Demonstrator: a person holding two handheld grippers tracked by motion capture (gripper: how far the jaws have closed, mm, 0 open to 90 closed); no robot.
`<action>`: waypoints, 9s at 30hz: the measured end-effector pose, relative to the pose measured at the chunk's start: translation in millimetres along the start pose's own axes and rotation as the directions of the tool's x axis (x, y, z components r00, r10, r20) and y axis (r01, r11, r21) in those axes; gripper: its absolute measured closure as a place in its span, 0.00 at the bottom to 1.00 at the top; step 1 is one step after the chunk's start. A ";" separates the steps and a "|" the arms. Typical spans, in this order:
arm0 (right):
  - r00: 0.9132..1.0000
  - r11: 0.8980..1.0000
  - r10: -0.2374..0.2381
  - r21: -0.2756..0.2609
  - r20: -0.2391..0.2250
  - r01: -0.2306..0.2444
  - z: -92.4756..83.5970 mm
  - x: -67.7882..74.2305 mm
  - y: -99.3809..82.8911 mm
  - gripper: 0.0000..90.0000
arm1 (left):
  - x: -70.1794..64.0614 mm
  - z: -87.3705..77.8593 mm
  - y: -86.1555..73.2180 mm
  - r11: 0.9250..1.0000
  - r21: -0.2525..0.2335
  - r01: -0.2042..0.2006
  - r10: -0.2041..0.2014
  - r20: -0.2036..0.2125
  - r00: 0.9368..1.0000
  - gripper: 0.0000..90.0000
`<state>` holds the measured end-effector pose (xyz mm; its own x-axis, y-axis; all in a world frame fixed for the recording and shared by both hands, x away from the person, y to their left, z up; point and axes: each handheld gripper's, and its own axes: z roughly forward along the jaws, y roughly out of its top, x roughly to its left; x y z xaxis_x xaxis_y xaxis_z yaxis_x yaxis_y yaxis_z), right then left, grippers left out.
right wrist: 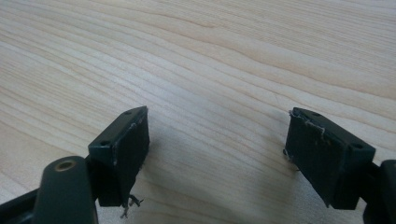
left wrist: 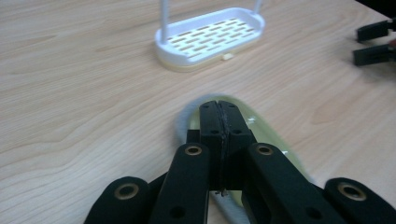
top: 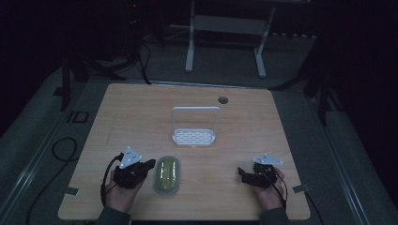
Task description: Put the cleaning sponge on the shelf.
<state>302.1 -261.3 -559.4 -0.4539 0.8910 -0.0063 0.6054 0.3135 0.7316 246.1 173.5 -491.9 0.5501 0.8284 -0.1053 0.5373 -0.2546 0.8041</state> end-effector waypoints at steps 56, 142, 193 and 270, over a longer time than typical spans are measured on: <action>1.000 1.000 0.000 0.000 0.000 0.000 0.0 0.0 0.0 0.24 | -22.4 12.6 4.0 0.988 0.131 -0.086 0.073 0.106 0.992 0.88; 1.000 1.000 -0.002 0.000 -0.003 0.002 0.4 -0.3 0.3 0.23 | -7.9 76.5 77.4 0.699 0.685 -0.208 0.131 0.163 0.978 0.80; 1.000 1.000 -0.003 -0.002 -0.004 0.003 0.6 -0.5 0.4 0.23 | -29.5 78.4 123.1 0.697 0.461 -0.550 0.457 0.306 0.835 0.80; 1.000 1.000 -0.003 -0.001 -0.005 0.003 0.7 -0.5 0.5 0.23 | -57.8 118.3 167.5 0.478 0.354 -0.804 0.738 0.334 0.586 0.80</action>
<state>303.1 -261.4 -559.5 -0.4586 0.8886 -0.0051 0.6037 0.3158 0.7320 379.9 23.9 -420.4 0.9326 0.1305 0.3364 0.0407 -0.9644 0.2614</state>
